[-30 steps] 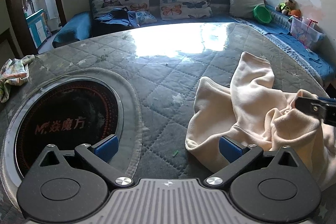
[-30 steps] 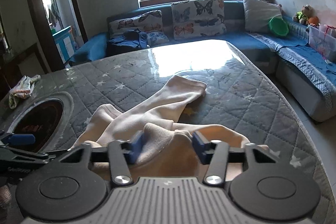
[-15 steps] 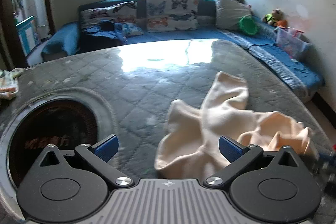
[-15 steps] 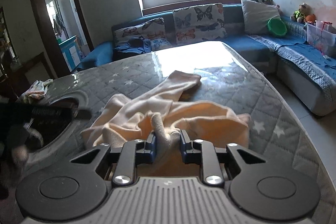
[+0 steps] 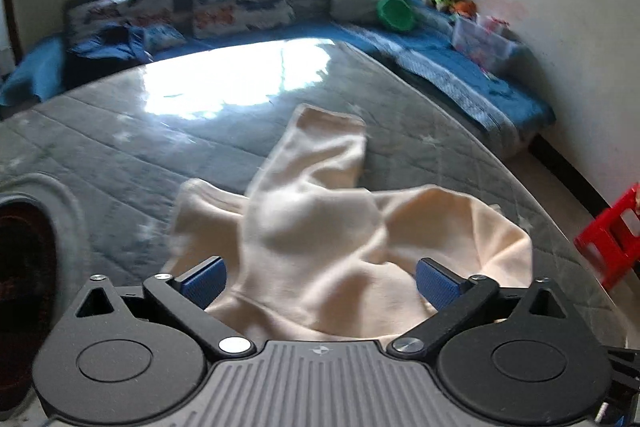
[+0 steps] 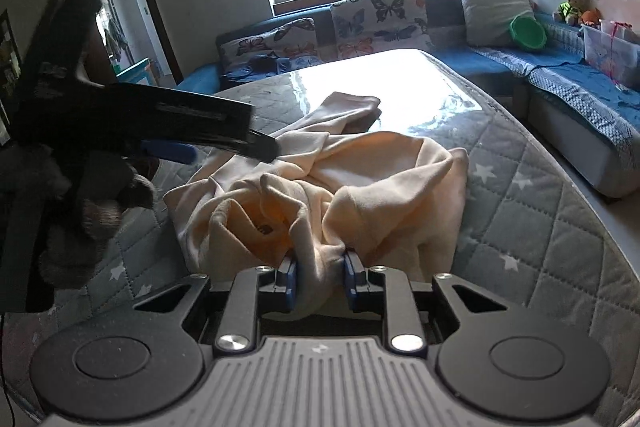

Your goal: Fold clothes

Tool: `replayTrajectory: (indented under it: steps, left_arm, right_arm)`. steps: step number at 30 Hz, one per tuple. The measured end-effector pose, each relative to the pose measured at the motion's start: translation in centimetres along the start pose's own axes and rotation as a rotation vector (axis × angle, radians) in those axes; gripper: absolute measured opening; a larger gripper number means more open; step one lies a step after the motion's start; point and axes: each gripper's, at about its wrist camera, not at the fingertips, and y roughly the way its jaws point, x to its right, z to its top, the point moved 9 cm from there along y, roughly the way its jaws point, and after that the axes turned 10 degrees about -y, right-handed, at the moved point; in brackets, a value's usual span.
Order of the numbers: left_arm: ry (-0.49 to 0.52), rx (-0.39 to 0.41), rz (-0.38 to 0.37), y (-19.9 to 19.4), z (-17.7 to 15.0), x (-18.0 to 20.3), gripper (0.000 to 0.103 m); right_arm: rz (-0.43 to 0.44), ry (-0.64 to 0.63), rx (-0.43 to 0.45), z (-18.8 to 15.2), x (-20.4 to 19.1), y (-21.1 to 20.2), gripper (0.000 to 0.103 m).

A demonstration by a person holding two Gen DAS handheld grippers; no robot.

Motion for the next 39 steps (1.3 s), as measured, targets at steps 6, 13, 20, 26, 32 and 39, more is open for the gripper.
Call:
replayTrajectory:
  steps: [6, 13, 20, 26, 32, 39]
  left_arm:
    - [0.012, -0.056, -0.019, 1.3, -1.1, 0.1, 0.047]
    - [-0.029, 0.013, -0.071, -2.0, -0.5, -1.2, 0.008]
    - [-0.041, 0.13, -0.071, -7.6, -0.6, -3.6, 0.004]
    - [-0.036, 0.111, -0.1, -8.0, -0.7, -2.8, 0.024]
    - [-0.041, 0.062, -0.103, -5.1, -0.7, -0.5, 0.061]
    - [-0.038, -0.02, -0.064, -1.0, -1.6, -0.4, 0.011]
  right_arm:
    - [0.002, 0.01, 0.008, -0.1, 0.0, -0.1, 0.024]
    - [0.006, 0.02, 0.032, 0.1, -0.3, -0.8, 0.024]
    - [0.009, -0.003, 0.057, 0.7, -1.1, -2.0, 0.024]
    - [0.01, -0.037, 0.048, 0.3, -2.0, -2.5, 0.024]
    - [0.023, -0.045, 0.04, -0.4, -2.7, -2.7, 0.024]
    - [0.035, -0.05, 0.032, -1.0, -2.8, -2.7, 0.024]
